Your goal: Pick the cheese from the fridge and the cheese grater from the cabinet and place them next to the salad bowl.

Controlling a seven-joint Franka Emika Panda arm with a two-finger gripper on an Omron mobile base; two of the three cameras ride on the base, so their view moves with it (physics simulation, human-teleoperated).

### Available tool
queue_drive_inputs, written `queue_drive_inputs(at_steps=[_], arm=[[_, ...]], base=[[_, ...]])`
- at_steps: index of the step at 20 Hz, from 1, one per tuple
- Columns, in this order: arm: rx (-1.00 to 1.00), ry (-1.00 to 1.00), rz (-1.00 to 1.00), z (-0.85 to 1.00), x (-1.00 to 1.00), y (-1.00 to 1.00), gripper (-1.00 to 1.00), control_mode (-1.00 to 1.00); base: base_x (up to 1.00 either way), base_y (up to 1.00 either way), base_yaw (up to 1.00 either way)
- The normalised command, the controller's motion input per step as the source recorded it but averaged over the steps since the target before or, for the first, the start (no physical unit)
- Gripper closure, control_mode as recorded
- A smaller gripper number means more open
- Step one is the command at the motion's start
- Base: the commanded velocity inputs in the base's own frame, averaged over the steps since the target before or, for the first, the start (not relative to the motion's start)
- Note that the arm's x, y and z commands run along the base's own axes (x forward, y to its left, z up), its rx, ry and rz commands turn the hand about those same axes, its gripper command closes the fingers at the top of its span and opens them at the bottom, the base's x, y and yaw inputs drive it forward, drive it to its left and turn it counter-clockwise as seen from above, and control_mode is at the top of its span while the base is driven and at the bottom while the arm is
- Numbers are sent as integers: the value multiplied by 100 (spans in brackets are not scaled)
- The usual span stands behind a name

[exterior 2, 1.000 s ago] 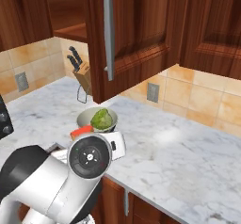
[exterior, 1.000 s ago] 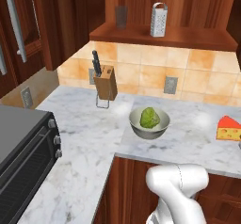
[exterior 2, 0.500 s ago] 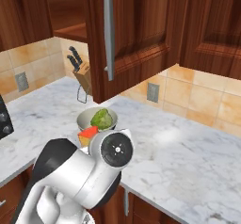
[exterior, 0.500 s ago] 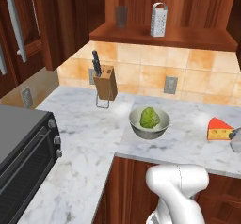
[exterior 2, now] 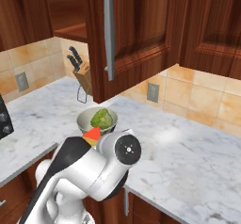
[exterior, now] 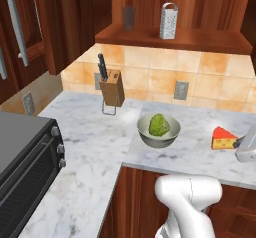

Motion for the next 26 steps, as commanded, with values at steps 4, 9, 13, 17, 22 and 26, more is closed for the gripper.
queue_drive_inputs(at_steps=[4, 9, 13, 17, 22, 26], arm=[[0, 0, 0, -22, 40, 13, 100, -100], [0, 0, 0, -28, 28, 1, 100, -100], [0, 0, 0, -35, 24, 0, 100, -100], [0, 0, 0, -32, 27, 0, 100, -100], [0, 0, 0, -25, 39, 0, 100, -100], [0, 0, 0, -17, 45, 0, 100, -100]], base=[[0, 0, 0], [0, 0, 0], [0, 0, 0], [0, 0, 0], [0, 0, 0], [0, 0, 0]])
